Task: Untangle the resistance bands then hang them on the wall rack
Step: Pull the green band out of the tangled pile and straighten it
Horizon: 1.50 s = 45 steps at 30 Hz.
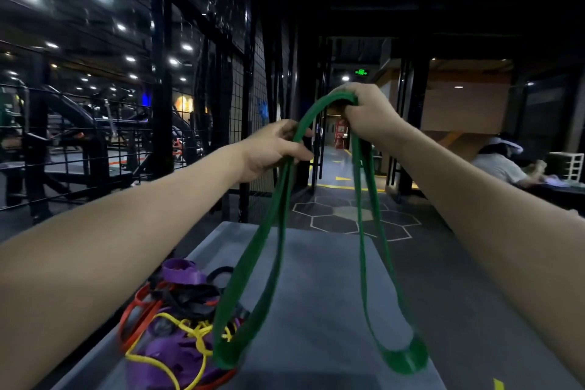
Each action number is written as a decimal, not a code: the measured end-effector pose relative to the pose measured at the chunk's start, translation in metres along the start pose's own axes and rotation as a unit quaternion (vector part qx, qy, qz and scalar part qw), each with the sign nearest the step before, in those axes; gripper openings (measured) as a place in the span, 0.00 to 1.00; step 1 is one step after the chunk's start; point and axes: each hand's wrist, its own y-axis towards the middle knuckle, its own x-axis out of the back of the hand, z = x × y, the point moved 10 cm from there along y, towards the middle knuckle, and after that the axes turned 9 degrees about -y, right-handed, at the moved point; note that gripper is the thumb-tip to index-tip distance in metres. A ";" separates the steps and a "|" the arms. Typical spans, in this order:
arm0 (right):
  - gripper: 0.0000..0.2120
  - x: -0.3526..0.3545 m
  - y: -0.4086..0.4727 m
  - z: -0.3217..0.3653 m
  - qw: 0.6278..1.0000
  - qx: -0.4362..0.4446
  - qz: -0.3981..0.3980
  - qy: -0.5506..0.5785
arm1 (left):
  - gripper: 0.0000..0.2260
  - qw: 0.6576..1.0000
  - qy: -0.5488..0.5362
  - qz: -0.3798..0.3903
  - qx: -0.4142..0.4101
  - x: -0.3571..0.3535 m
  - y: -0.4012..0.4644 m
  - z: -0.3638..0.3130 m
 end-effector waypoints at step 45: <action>0.19 -0.050 -0.005 -0.035 0.995 -0.085 -0.003 0.043 | 0.32 0.997 -0.043 -0.058 0.002 -0.031 0.002 0.086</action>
